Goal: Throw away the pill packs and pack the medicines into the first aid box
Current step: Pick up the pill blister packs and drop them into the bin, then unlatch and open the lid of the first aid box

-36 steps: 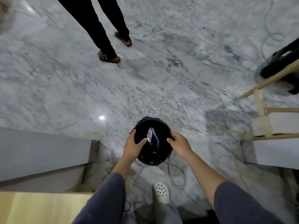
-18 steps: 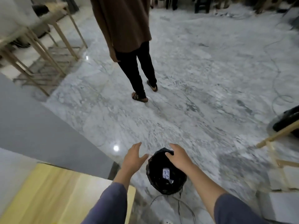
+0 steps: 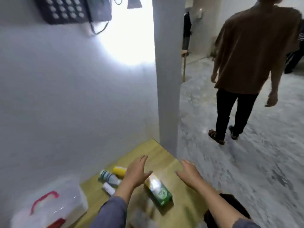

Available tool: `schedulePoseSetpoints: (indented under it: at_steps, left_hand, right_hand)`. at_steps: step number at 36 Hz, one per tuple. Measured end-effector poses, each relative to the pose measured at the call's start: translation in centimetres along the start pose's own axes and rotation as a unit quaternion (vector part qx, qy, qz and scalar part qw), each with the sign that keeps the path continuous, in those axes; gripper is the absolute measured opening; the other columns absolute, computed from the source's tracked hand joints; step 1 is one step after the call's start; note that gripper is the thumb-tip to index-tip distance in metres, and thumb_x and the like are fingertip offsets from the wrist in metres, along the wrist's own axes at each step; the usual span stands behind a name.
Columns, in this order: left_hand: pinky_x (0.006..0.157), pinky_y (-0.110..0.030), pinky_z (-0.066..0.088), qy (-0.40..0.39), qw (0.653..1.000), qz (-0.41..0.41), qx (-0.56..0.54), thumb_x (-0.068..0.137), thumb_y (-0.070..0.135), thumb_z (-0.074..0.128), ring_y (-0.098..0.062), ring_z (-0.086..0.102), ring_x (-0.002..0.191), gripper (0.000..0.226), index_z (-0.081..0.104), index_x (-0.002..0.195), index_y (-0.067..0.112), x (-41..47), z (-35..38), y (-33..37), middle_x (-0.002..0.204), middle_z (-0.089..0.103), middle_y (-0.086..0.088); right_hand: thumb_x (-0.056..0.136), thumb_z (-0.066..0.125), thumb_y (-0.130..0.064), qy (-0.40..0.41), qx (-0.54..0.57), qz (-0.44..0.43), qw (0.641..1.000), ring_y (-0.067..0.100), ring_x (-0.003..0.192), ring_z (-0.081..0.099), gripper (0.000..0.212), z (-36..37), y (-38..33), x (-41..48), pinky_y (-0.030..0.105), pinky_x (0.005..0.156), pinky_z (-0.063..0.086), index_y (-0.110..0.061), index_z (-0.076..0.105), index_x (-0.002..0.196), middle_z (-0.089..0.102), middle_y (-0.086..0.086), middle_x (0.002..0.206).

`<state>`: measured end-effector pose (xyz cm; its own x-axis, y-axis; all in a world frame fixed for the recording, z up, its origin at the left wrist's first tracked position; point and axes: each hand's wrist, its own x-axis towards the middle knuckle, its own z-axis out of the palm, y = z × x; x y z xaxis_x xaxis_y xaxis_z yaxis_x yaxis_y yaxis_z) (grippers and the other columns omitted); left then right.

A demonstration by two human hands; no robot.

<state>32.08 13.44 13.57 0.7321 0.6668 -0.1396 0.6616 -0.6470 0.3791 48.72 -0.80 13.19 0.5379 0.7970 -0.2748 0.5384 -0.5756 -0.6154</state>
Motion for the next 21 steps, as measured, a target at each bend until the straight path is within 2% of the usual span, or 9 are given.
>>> schedulePoseSetpoints:
  at_steps: [7,12,15,19,21]
  left_hand:
    - [0.103,-0.025,0.027,0.084,0.989,-0.111,-0.042,0.084,0.036,0.06,-0.02,0.037,0.132,0.061,0.038,0.136,0.015,-10.2,-4.5,-11.3,0.143,0.041,-0.004]
    - [0.111,-0.023,0.015,0.115,0.977,-0.176,-0.035,0.088,0.036,0.057,-0.016,0.024,0.14,0.065,0.029,0.143,0.014,-17.2,-5.3,-17.8,0.152,0.029,-0.002]
    - [0.112,-0.024,0.014,0.127,0.971,-0.201,-0.03,0.087,0.038,0.058,-0.015,0.018,0.142,0.069,0.027,0.144,0.016,-20.5,-5.1,-20.7,0.154,0.025,0.0]
    - [0.118,-0.033,0.008,0.125,0.963,-0.235,-0.04,0.088,0.035,0.057,-0.013,0.002,0.145,0.072,0.02,0.148,0.019,-23.9,-4.0,-23.8,0.157,0.01,0.006]
    - [0.118,-0.04,0.011,0.124,0.964,-0.233,-0.041,0.088,0.03,0.056,-0.012,-0.001,0.145,0.072,0.018,0.148,0.018,-25.0,-3.3,-25.2,0.158,0.005,0.006]
  right_hand:
    - [0.089,0.054,-0.023,-0.05,-0.046,-0.142,0.988,0.025,0.133,0.037,0.056,8.8,-11.2,-1.0,0.027,0.105,0.029,-0.007,0.035,0.139,0.039,0.013,0.145]
    - [0.088,0.056,-0.021,-0.098,-0.043,-0.24,0.965,0.028,0.125,0.044,0.046,15.1,-17.7,-2.9,0.029,0.1,0.033,-0.006,0.044,0.131,0.048,0.013,0.132]
    - [0.088,0.056,-0.024,-0.117,-0.079,-0.291,0.946,0.025,0.133,0.037,0.054,18.4,-20.3,-4.1,0.032,0.106,0.033,-0.013,0.038,0.137,0.041,0.007,0.142]
    - [0.089,0.055,-0.03,-0.123,-0.135,-0.376,0.908,0.018,0.135,0.035,0.059,22.3,-22.7,-5.5,0.031,0.108,0.035,-0.02,0.03,0.142,0.032,0.001,0.15]
    - [0.09,0.053,-0.031,-0.13,-0.163,-0.411,0.888,0.016,0.14,0.028,0.062,24.0,-23.5,-5.7,0.032,0.108,0.035,-0.022,0.024,0.144,0.024,-0.001,0.154]
